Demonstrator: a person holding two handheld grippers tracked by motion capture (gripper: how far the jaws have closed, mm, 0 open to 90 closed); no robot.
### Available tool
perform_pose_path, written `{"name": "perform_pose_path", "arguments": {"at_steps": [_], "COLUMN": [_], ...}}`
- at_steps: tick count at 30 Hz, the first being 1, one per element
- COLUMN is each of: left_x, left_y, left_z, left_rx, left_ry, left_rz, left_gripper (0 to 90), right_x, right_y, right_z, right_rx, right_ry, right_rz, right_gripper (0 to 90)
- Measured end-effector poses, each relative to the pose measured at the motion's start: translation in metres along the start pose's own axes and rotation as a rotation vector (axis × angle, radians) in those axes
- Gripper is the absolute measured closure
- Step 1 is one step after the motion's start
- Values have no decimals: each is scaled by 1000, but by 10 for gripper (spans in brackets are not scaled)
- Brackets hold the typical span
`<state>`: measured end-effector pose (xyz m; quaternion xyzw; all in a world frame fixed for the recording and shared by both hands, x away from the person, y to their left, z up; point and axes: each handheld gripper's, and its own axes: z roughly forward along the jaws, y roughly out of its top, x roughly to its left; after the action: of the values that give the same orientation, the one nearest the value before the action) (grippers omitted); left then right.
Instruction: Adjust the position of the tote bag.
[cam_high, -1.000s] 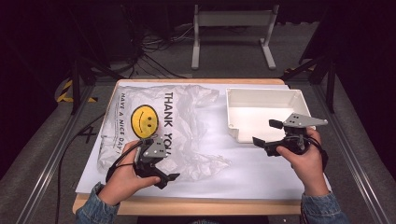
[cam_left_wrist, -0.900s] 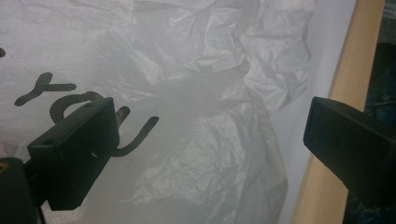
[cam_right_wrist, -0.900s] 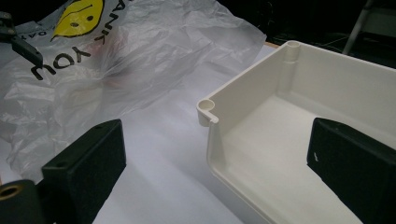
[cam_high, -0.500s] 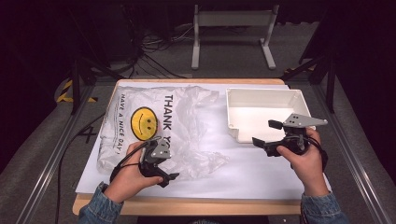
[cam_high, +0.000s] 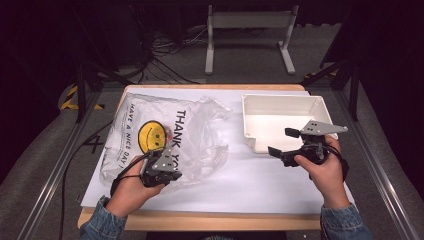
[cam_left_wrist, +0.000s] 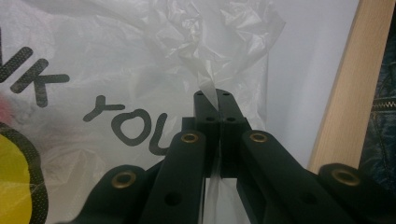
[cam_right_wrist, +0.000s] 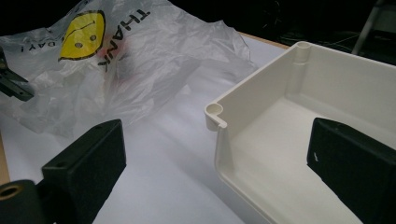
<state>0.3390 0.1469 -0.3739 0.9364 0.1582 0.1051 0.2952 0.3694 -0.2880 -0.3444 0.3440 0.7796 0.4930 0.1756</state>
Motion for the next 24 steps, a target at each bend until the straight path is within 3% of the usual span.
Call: {"name": "perform_pose_path", "arguments": {"at_steps": [10,19,21,24], "left_x": [-5,-11,-11,-12], "left_y": [-14,-32,-36,-40], "left_z": [-23,-43,-46,-49], "left_rx": [-22,-40,-37,-37], "left_ry": [28,46,51,56], "left_rz": [4,-25,-35,-49], "left_gripper": [900,900,900,899], "right_x": [2,11,17,20], "right_y": [9,22,27,31], "right_z": [17,51,65,74], "right_rx": [-3,14,7,-20], "right_ry": [37,105,124,127], "right_rz": [-18,-61,-82,-77], "right_gripper": [47,48,58,68]}}
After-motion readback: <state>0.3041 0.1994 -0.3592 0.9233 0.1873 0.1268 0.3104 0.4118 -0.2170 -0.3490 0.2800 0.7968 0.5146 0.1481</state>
